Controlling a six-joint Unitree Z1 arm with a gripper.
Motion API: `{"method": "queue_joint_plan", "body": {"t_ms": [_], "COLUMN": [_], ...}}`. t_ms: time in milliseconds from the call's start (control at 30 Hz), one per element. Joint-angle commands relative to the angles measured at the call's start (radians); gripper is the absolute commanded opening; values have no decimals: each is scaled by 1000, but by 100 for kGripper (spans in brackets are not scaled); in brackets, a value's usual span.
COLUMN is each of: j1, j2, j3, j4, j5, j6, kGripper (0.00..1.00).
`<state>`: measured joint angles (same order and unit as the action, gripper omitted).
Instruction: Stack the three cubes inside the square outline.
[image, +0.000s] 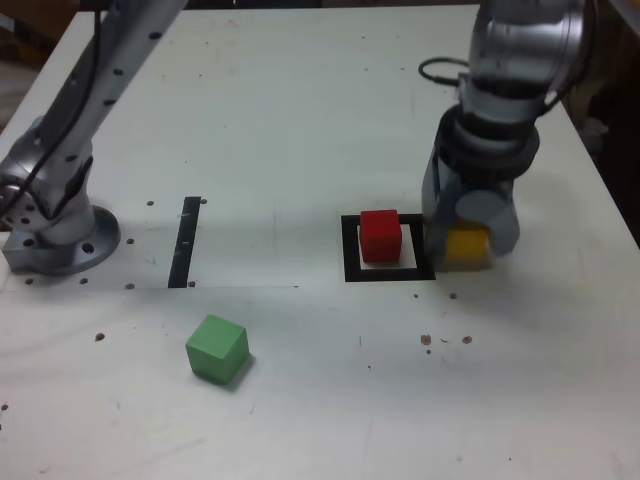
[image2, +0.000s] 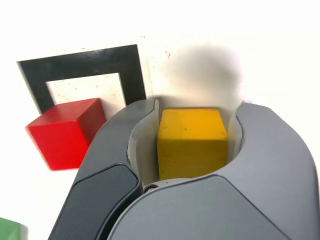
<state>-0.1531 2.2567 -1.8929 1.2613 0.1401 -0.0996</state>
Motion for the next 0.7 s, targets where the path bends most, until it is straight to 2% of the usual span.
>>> {"method": "queue_joint_plan", "body": {"t_ms": [0,167,300,433,667], "j1": [-11,-30,-32,-26,-21], "j2": [-41,-141,-218,-242,-237], "j3": [-27,-65,-27,37,146], "j4": [49,175,216,206,134], "j5": [11,35,32,-2,-51], "j6": [1,3,9,11,-43], "kGripper": [23,20,20,20,20]}}
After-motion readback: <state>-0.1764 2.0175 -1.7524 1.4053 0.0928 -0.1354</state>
